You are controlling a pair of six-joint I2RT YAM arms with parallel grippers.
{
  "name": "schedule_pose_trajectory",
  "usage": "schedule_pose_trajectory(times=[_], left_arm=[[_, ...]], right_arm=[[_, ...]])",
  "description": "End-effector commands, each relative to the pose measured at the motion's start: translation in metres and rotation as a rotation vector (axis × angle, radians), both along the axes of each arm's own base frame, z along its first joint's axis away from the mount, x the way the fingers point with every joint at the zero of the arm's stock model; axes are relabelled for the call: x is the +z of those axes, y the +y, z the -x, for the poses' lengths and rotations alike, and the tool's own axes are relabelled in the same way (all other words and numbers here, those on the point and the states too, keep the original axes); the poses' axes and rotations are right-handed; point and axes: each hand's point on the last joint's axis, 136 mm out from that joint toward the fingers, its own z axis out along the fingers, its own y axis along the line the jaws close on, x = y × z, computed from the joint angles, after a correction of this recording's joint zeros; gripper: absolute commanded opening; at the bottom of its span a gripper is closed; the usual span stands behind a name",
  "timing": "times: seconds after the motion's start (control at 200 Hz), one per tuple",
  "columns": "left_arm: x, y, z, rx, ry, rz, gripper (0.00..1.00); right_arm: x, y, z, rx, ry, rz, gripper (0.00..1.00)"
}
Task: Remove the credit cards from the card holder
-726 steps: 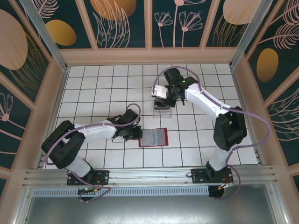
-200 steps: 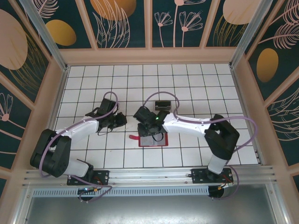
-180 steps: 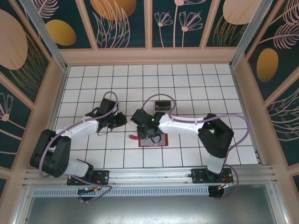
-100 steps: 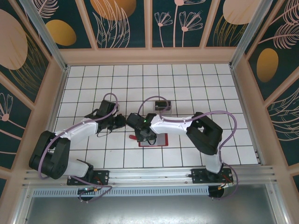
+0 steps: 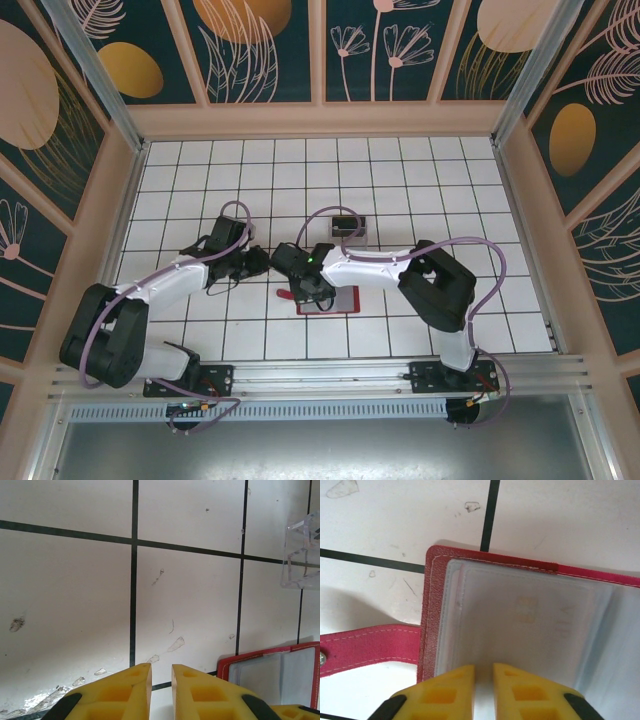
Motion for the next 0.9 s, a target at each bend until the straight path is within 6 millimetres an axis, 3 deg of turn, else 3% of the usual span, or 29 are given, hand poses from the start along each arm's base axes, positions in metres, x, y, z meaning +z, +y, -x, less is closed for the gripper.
schedule_pose_trajectory(times=[0.0, 0.1, 0.19, 0.39, 0.691, 0.891], left_arm=[[0.01, -0.002, 0.0, -0.026, -0.031, 0.016, 0.2], [0.016, -0.002, 0.002, -0.032, -0.038, 0.022, 0.2], [0.018, -0.002, 0.005, -0.037, -0.039, 0.025, 0.2], [0.021, 0.0, 0.006, -0.033, -0.046, 0.024, 0.2], [0.02, -0.002, 0.004, -0.038, -0.039, 0.024, 0.2], [0.02, -0.002, 0.003, -0.04, -0.038, 0.021, 0.2]], right_arm=[[-0.014, -0.012, 0.006, -0.01, 0.012, 0.062, 0.1], [-0.007, -0.005, 0.003, -0.005, -0.003, 0.038, 0.03], [0.0, 0.0, 0.001, -0.001, -0.016, 0.025, 0.03], [0.005, -0.005, 0.001, -0.013, -0.017, 0.042, 0.28], [-0.016, -0.016, 0.01, -0.018, 0.027, 0.078, 0.41], [-0.026, -0.022, 0.013, -0.02, 0.04, 0.107, 0.4]])
